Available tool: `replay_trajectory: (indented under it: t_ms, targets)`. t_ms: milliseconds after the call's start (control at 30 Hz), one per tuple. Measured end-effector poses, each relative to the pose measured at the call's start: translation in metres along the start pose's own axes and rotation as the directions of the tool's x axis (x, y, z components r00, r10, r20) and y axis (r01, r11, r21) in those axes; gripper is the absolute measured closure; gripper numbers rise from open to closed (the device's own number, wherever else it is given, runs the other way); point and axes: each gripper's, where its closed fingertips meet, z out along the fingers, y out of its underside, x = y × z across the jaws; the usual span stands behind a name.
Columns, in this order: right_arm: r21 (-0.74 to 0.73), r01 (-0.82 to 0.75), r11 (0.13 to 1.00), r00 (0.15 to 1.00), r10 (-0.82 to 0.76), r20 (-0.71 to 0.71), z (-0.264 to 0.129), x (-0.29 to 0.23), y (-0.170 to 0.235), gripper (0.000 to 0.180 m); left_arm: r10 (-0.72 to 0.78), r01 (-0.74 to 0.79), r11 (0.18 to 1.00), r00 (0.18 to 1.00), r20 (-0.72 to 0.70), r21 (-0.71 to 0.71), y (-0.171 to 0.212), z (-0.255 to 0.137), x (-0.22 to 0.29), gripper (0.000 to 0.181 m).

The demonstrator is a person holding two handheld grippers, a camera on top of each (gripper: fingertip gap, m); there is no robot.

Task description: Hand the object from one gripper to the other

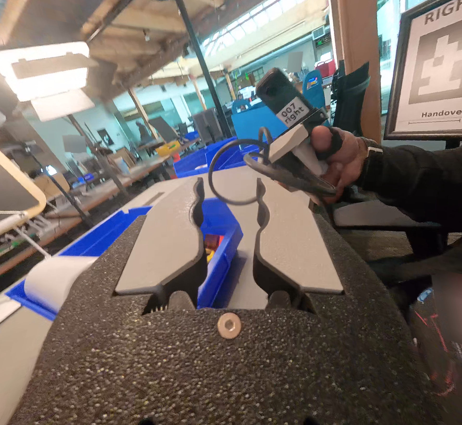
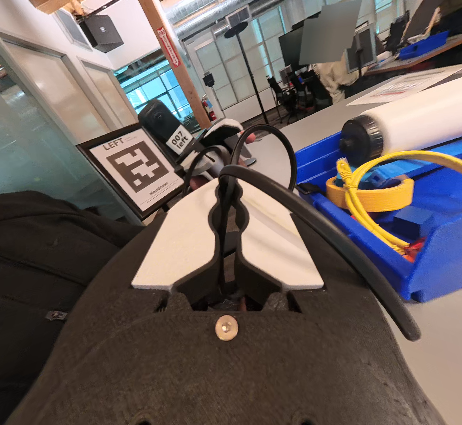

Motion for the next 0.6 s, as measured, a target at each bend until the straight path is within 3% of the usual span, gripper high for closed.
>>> replay_trajectory:
  t_ms: [200,300,467,600]
  targets:
    - [0.103,0.042,0.994,0.996,-0.033,-0.084,-0.017,0.012,-0.023,0.174,-0.190,0.190,0.982,0.982,0.001,-0.021,-0.010,-0.010,-0.010,0.140]
    - [0.169,0.068,0.983,0.993,-0.050,-0.109,-0.025,0.012,-0.036,0.175,-0.285,0.272,0.956,0.948,-0.140,-0.109,-0.006,-0.008,0.015,0.141]
    - [0.274,0.109,0.955,0.987,-0.072,-0.141,-0.033,0.008,-0.053,0.175,-0.485,0.321,0.854,0.776,-0.404,-0.410,0.029,0.008,0.092,0.142]
    - [0.337,0.124,0.933,0.986,-0.079,-0.145,-0.036,0.003,-0.060,0.174,-0.623,0.381,0.769,0.625,-0.470,-0.514,0.049,0.040,0.134,0.141]
